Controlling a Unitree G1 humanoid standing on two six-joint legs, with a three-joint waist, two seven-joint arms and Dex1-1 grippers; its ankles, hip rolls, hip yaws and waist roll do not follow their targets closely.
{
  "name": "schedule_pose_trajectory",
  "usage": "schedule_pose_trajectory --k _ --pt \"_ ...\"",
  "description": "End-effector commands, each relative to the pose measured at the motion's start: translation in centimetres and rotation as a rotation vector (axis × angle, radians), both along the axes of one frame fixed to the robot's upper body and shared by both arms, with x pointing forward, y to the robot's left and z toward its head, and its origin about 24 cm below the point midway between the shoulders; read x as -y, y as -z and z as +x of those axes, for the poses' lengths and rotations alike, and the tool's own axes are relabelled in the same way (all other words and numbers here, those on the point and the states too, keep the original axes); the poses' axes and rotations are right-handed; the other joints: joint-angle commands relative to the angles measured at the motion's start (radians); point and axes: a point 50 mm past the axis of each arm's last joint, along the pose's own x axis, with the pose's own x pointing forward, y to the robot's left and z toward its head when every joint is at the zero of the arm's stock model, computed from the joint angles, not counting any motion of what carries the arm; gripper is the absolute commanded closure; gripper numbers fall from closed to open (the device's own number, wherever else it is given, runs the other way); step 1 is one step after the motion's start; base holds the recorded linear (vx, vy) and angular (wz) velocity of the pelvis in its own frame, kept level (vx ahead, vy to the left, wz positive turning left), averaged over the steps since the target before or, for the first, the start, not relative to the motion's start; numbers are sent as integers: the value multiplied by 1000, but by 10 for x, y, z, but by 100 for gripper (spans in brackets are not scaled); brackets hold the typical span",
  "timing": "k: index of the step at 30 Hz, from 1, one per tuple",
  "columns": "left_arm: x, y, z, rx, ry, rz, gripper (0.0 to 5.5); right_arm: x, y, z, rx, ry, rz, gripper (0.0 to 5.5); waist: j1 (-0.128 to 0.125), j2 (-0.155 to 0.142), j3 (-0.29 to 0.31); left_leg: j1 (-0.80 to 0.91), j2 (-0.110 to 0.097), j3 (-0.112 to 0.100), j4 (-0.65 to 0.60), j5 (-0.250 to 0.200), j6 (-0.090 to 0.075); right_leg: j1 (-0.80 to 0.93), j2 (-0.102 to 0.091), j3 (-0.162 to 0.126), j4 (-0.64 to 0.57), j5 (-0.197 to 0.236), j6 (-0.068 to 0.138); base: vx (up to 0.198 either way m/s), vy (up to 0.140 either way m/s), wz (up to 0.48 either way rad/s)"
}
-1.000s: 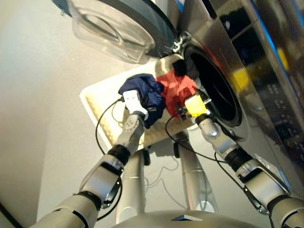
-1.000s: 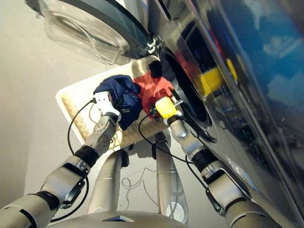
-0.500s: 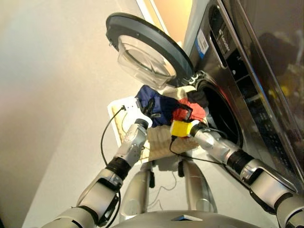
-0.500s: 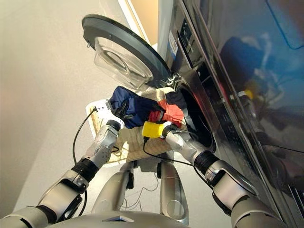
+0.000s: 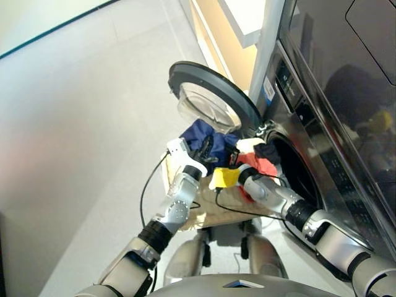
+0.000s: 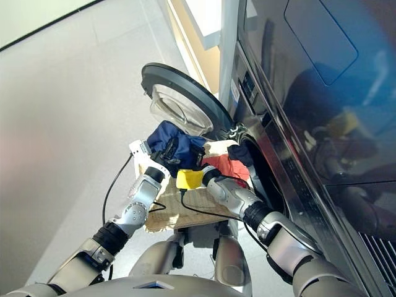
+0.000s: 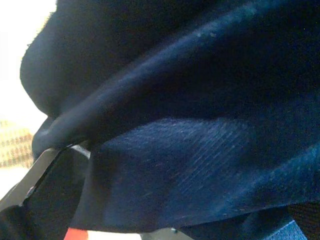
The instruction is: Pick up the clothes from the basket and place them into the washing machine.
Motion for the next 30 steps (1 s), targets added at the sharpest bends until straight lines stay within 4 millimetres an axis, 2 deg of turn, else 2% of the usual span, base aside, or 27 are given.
schedule_pose_trajectory --k 1,2,10,11,12,13,17,21,24,28,30 --pt "18 -22 -3 94 90 -66 550 -27 -24 12 86 -24 97 308 21 -49 -38 -6 -77 -2 -20 29 -18 48 -14 5 0 -15 86 0 0 0" --pt "19 -20 -3 89 93 -62 550 -28 -24 13 92 -17 97 544 21 -48 -41 -4 -77 -2 -20 29 -18 50 -13 6 0 -15 86 0 0 0" --pt "16 -15 -6 69 92 -45 550 -21 -28 17 97 46 162 550 24 -55 -51 5 -73 -3 -20 25 -16 59 -8 3 2 -22 85 0 0 0" --pt "15 -13 -6 64 88 -41 511 -20 -28 16 96 53 165 550 24 -57 -52 5 -72 -4 -20 25 -16 60 -8 2 2 -23 85 0 0 0" --pt "15 -13 -6 63 86 -37 343 -17 -26 16 90 66 168 550 25 -59 -53 5 -72 -4 -20 24 -16 60 -7 2 2 -24 85 0 0 0" --pt "13 -12 -6 59 78 -37 0 -15 -25 16 87 81 175 550 25 -61 -55 5 -71 -4 -20 24 -16 60 -8 0 3 -24 85 0 0 0" --pt "1 -6 -4 34 22 -35 0 -1 -23 16 81 162 228 550 26 -72 -59 8 -69 -7 -20 23 -15 63 -6 -3 4 -25 85 0 0 0" --pt "-19 -1 -2 13 -85 -45 0 12 -22 15 73 258 323 550 28 -86 -58 8 -68 -11 -20 23 -13 64 -5 -6 5 -26 84 0 0 0" --pt "-43 2 1 21 -209 28 0 23 -16 12 34 355 418 550 32 -96 -53 7 -67 -12 -20 23 -11 62 -4 -8 8 -27 84 0 0 0" --pt "-87 18 1 -42 -442 133 0 38 -6 7 -39 488 553 550 37 -108 -51 7 -64 -15 -20 23 -9 59 -4 -13 16 -34 81 0 0 0" --pt "-103 29 -1 -87 -526 196 0 45 0 6 -81 564 635 550 38 -113 -44 2 -64 -17 -20 24 -7 53 -4 -14 23 -36 79 0 0 0"
